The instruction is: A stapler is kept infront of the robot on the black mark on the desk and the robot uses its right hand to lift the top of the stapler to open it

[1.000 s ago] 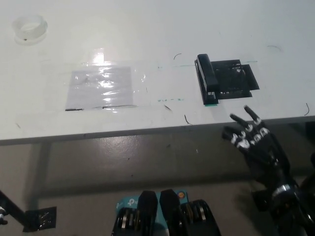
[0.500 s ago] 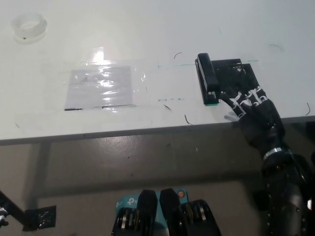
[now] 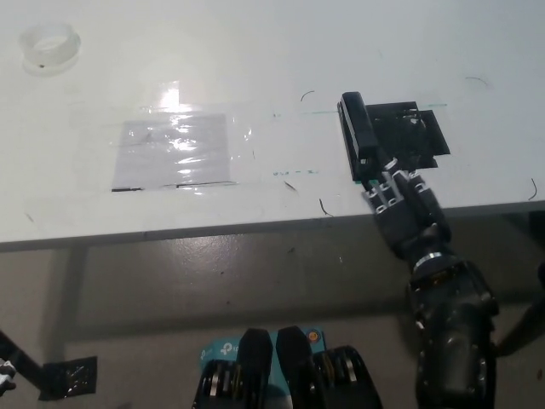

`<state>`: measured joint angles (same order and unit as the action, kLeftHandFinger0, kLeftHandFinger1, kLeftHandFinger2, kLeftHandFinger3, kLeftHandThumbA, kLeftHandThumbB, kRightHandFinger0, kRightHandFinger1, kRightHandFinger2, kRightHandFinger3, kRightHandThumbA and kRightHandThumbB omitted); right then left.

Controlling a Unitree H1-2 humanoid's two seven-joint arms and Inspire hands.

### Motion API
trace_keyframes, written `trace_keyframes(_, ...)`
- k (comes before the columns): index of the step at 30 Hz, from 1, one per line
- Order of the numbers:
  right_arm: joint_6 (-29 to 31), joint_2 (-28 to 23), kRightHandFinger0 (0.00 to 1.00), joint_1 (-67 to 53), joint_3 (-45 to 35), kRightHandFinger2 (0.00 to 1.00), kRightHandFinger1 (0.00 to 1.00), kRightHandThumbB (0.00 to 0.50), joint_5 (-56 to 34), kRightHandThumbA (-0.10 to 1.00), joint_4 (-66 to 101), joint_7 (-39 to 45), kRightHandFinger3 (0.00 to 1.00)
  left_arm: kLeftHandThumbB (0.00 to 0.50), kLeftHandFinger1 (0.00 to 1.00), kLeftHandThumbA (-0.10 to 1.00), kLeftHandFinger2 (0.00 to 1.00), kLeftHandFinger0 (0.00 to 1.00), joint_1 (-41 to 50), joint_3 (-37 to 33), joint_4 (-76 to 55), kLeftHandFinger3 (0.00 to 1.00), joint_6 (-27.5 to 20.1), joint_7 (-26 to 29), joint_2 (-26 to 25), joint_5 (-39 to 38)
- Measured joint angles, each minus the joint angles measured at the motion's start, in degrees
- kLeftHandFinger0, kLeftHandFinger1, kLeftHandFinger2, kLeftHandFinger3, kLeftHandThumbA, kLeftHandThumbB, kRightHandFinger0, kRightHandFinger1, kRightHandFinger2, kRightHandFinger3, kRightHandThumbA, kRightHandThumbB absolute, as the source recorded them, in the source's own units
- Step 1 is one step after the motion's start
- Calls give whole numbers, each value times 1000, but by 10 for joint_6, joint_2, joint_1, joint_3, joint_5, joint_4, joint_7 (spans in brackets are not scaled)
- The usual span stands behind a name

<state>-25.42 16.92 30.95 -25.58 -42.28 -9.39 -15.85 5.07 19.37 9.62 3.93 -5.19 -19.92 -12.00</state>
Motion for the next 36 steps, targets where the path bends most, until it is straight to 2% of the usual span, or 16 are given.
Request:
trace_keyframes(5,6,2,559,2,-5,734,649,147,-2,1000,-8,-9,958,63,553,854,715,465,-1,0,1,852,-2,0,0,0)
trace_keyframes(7,8,3,560,4,-8,730,658,151,-3,1000,-11,-13,946,77,551,861,714,458,-1,0,1,849,-2,0,0,0)
trace_keyframes(12,16,5,562,8,-13,721,644,147,-6,1000,-24,-18,948,88,559,873,709,469,-1,0,1,837,-2,0,0,0)
trace_keyframes(15,20,5,580,8,-15,750,668,135,-7,1000,-28,-22,969,87,560,885,719,469,-1,0,1,846,-2,0,0,0)
trace_keyframes(18,24,5,584,8,-18,742,662,134,-9,1000,-29,-24,943,107,543,903,701,457,-1,0,2,828,-5,-1,0,0)
trace_keyframes(21,26,5,578,10,-20,767,671,131,-11,1000,-34,-28,980,122,533,930,693,457,-1,0,2,828,-7,-1,0,-1)
trace_keyframes(28,31,6,562,29,-28,739,667,123,-14,1000,-52,-44,927,129,530,980,681,448,-1,0,7,819,-11,-4,0,-1)
trace_keyframes(31,33,7,586,37,-31,762,688,125,-15,1000,-59,-49,951,126,514,984,678,437,0,0,6,829,-12,-7,0,-1)
trace_keyframes(32,34,7,604,40,-33,773,699,123,-16,1000,-62,-50,956,130,534,989,690,464,0,0,6,826,-12,-7,0,-1)
trace_keyframes(34,37,7,678,46,-37,834,767,105,-17,1000,-67,-53,992,125,533,996,693,464,0,0,6,821,-12,-7,0,-2)
trace_keyframes(36,39,7,686,51,-42,838,772,104,-19,1000,-69,-58,1000,123,529,997,688,455,0,0,6,820,-12,-7,0,-2)
